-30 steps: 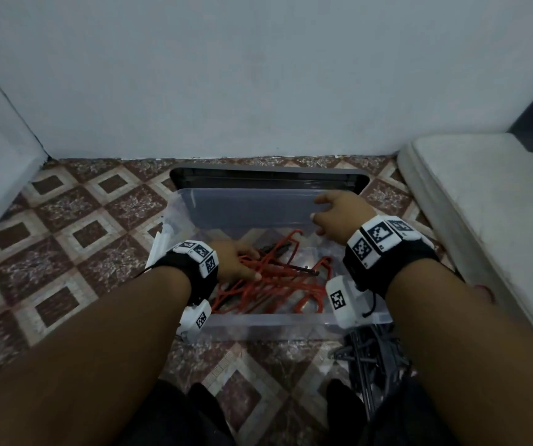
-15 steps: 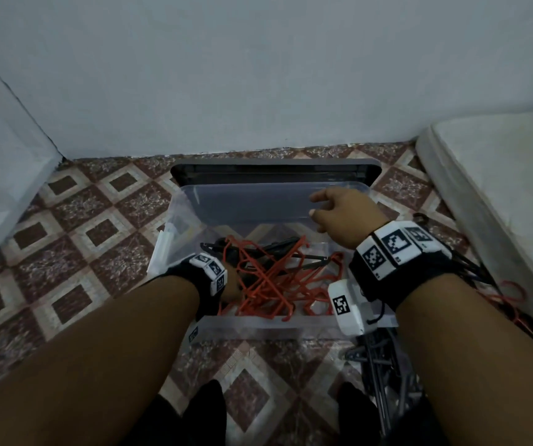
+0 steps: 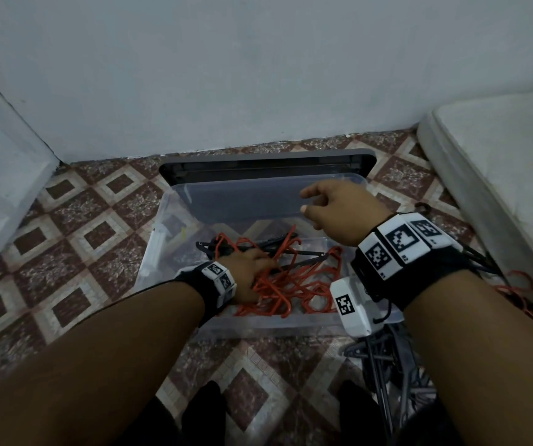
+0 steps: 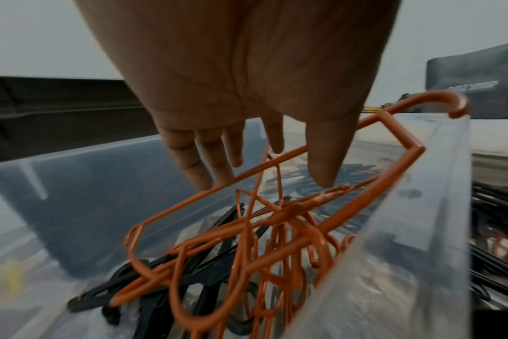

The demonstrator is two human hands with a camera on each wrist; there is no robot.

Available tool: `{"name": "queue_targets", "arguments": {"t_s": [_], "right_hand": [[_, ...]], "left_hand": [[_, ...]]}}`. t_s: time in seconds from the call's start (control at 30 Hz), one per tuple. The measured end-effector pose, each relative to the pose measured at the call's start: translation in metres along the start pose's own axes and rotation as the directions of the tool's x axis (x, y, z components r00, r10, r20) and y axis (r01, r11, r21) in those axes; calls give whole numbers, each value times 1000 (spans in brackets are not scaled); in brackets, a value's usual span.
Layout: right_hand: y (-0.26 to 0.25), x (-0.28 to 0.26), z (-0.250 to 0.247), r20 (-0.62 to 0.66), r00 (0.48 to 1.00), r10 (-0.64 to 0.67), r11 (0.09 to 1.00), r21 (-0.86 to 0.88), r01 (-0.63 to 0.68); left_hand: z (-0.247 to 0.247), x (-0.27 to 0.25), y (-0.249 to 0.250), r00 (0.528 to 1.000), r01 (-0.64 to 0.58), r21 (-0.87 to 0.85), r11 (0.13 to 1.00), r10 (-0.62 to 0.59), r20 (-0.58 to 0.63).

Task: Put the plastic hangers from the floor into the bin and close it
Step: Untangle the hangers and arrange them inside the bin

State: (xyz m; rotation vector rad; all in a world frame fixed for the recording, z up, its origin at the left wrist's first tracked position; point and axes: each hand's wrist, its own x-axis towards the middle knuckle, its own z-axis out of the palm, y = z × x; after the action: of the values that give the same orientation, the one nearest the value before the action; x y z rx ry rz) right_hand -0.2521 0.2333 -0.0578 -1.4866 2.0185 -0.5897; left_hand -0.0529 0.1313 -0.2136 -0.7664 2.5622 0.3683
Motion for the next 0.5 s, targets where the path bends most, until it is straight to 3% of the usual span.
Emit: {"name": "queue_targets", "arguments": {"t_s": [0.07, 0.13, 0.3, 0.5], "right_hand": [[0, -1, -1, 4, 1000, -2, 1000, -7, 2], [0, -3, -2, -1, 1000, -3, 1000, -7, 3], [2, -6, -6, -18, 1000, -9, 1000, 5, 9], [1, -3, -6, -22, 1000, -11, 1000, -5, 11]], "left_hand": [[0, 0, 14, 996, -56, 56, 997, 52, 73], [-5, 1, 20, 998, -31, 33, 999, 29, 51], [-43, -12, -6, 969, 73, -48, 996, -83, -231], [-79, -30, -31, 849, 81, -162, 983, -153, -505]]}}
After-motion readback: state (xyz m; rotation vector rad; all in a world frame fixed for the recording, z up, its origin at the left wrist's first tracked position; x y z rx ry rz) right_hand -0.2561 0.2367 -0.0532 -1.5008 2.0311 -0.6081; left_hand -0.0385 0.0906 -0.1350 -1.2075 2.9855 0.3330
